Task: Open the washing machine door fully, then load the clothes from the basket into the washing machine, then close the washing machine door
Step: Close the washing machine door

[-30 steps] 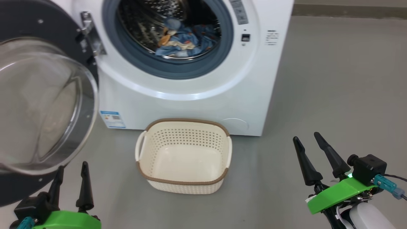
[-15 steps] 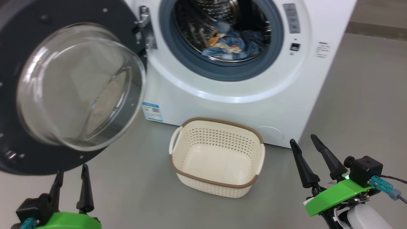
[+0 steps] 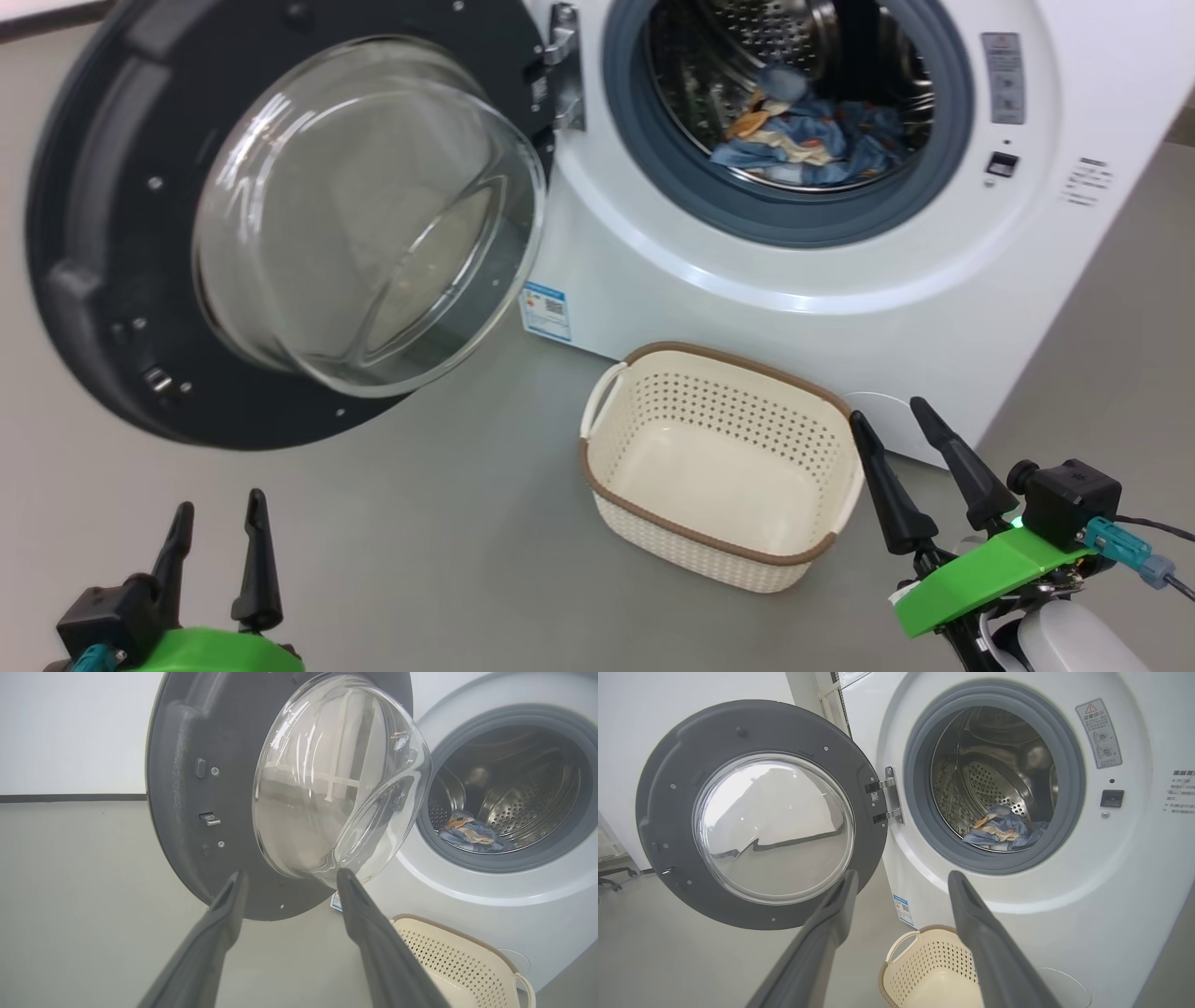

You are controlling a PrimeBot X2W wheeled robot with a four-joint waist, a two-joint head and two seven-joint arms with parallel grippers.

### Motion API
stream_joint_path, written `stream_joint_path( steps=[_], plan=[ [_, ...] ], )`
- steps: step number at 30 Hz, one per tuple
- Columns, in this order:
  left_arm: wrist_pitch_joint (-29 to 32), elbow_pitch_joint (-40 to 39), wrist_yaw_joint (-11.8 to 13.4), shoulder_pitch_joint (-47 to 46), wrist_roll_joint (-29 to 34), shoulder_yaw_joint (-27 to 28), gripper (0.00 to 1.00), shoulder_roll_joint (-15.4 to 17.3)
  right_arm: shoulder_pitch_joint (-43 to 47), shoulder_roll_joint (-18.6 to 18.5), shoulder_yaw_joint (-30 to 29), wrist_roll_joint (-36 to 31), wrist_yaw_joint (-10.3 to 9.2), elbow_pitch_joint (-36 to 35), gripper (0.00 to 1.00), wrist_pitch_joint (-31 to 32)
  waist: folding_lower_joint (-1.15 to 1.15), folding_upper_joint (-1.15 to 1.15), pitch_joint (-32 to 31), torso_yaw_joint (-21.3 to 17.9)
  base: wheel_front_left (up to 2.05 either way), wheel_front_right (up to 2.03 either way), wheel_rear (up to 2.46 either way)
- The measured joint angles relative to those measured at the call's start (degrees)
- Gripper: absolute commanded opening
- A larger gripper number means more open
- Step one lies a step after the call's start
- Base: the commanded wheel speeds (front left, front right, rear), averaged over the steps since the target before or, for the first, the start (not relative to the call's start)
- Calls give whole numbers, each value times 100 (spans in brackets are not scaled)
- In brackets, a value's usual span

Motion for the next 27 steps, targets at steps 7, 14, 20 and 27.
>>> stream_joint_path(
  steps=[7,14,20,27],
  plan=[
    [0,-36,54,0,-1,23,100,-23,-5,10,41,0,0,11,100,0,0,0,100,207,0,0,0],
    [-1,-107,93,1,-26,86,100,-38,-19,8,142,0,0,51,100,0,0,0,144,237,0,0,0],
    [-1,-167,94,34,-26,114,100,-49,-32,-7,166,137,0,67,100,0,0,0,133,234,0,0,0],
    [-1,-253,92,34,-26,149,100,-51,-32,-10,166,142,0,67,100,0,0,0,147,231,0,0,0]
  ],
)
